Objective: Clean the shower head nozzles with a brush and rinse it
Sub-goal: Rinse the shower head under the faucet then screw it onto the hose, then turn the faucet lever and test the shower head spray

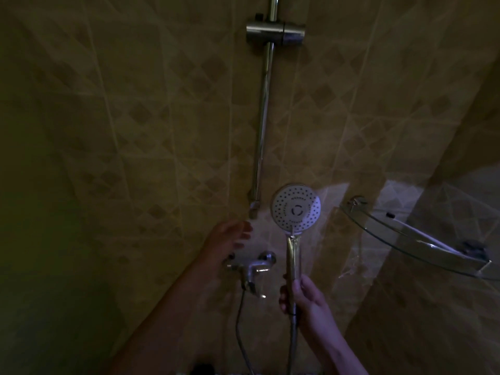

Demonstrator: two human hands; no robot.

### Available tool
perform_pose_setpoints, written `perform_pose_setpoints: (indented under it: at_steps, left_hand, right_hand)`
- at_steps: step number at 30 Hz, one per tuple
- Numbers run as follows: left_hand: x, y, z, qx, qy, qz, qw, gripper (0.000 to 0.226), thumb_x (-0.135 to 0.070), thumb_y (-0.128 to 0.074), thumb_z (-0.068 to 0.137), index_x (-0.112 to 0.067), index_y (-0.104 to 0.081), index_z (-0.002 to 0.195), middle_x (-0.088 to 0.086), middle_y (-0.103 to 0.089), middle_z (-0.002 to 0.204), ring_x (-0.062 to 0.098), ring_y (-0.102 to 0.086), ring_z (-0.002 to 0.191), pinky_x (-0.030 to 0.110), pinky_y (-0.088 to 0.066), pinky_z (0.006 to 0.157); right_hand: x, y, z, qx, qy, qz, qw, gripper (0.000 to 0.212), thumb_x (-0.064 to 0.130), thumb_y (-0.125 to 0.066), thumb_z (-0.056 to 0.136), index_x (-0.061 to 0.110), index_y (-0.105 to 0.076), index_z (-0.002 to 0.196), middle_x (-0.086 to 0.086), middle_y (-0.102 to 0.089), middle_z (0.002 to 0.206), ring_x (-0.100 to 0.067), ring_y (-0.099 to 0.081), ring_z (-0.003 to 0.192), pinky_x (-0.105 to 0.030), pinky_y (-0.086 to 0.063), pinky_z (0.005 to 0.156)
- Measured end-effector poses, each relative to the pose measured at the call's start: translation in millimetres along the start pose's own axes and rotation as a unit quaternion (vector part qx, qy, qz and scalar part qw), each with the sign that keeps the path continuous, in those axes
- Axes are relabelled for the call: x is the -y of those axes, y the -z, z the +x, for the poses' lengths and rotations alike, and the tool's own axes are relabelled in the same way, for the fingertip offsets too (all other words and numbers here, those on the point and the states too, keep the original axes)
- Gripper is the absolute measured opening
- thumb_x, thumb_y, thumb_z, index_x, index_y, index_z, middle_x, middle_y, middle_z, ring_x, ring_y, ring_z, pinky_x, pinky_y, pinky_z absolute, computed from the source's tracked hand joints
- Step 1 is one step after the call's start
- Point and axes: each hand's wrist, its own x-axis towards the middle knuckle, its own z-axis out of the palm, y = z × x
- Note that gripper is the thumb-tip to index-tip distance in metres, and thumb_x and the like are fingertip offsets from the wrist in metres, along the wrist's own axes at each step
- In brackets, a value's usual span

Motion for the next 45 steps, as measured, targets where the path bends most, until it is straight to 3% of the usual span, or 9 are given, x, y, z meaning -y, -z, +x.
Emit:
perform_pose_setpoints:
  at_steps: [3,6,12,22,28,33,36,40,45]
  left_hand:
    - [-42,17,22,-0.078,-0.091,0.011,0.993,0.022,-0.009,-0.048,0.098,-0.001,-0.064,0.112,0.003,-0.067,0.091,0.013,-0.064,0.083,0.015,-0.051,0.066]
    - [-88,28,41,-0.141,-0.215,0.123,0.959,0.027,-0.011,-0.052,0.097,-0.001,-0.062,0.121,0.012,-0.065,0.121,0.017,-0.058,0.106,0.02,-0.045,0.086]
    - [-156,48,85,-0.223,-0.43,0.335,0.808,0.037,-0.011,-0.054,0.095,-0.003,-0.055,0.131,0.016,-0.049,0.14,0.028,-0.048,0.13,0.041,-0.044,0.103]
    - [-144,86,149,-0.22,-0.292,0.655,0.661,0.068,-0.036,-0.037,0.099,-0.009,-0.009,0.154,0.015,0.003,0.163,0.034,-0.01,0.148,0.055,-0.031,0.106]
    - [-139,95,150,-0.163,-0.31,0.597,0.721,0.077,-0.016,-0.048,0.093,-0.017,-0.002,0.155,0.004,0.014,0.163,0.027,0.007,0.15,0.06,-0.014,0.114]
    - [-103,98,131,-0.235,-0.367,0.409,0.801,0.041,-0.009,-0.053,0.094,-0.004,-0.054,0.134,0.018,-0.049,0.144,0.03,-0.048,0.131,0.037,-0.039,0.105]
    - [-27,86,107,-0.261,-0.26,0.34,0.865,0.022,-0.012,-0.055,0.092,-0.004,-0.068,0.109,0.018,-0.068,0.112,0.032,-0.064,0.102,0.031,-0.044,0.08]
    - [89,59,60,-0.096,-0.019,0.263,0.96,0.019,-0.011,-0.057,0.094,-0.02,-0.066,0.081,0.007,-0.067,0.088,0.022,-0.06,0.092,0.023,-0.046,0.07]
    - [175,17,29,0.001,0.162,0.147,0.976,0.022,-0.004,-0.056,0.093,-0.021,-0.058,0.08,-0.001,-0.06,0.083,0.015,-0.056,0.081,0.018,-0.04,0.059]
  right_hand:
    - [19,-3,18,-0.015,0.011,0.012,1.0,0.015,0.022,-0.056,0.087,0.008,-0.059,0.081,-0.014,-0.058,0.071,-0.022,-0.053,0.057,-0.025,-0.044,0.051]
    - [45,-4,34,-0.026,0.027,-0.017,0.999,0.018,0.016,-0.05,0.095,0.008,-0.059,0.081,-0.013,-0.06,0.072,-0.022,-0.052,0.058,-0.03,-0.04,0.055]
    - [81,-10,50,-0.004,0.047,-0.028,0.999,0.018,0.019,-0.055,0.088,0.002,-0.057,0.091,-0.014,-0.057,0.075,-0.025,-0.053,0.063,-0.031,-0.042,0.057]
    - [74,-3,55,-0.013,0.021,0.011,1.0,0.022,0.008,-0.063,0.077,-0.001,-0.053,0.095,-0.024,-0.062,0.078,-0.03,-0.056,0.053,-0.03,-0.042,0.048]
    - [65,3,39,-0.038,-0.004,0.011,0.999,0.025,0.015,-0.055,0.088,-0.007,-0.055,0.101,-0.018,-0.053,0.068,-0.022,-0.048,0.052,-0.027,-0.035,0.048]
    - [62,6,25,-0.063,-0.026,0.002,0.998,0.029,0.029,-0.044,0.099,0.006,-0.06,0.095,-0.019,-0.059,0.076,-0.026,-0.052,0.059,-0.033,-0.038,0.056]
    - [55,8,17,-0.051,-0.028,0.004,0.998,0.028,0.031,-0.046,0.097,0.007,-0.06,0.096,-0.019,-0.059,0.082,-0.026,-0.053,0.067,-0.032,-0.04,0.059]
    - [47,19,11,-0.024,-0.064,0.026,0.997,0.03,0.032,-0.049,0.095,0.005,-0.061,0.101,-0.018,-0.061,0.09,-0.023,-0.059,0.075,-0.033,-0.048,0.061]
    - [37,32,3,-0.053,-0.073,0.055,0.994,0.026,0.027,-0.056,0.087,0.005,-0.069,0.092,-0.018,-0.069,0.09,-0.029,-0.069,0.086,-0.043,-0.059,0.076]
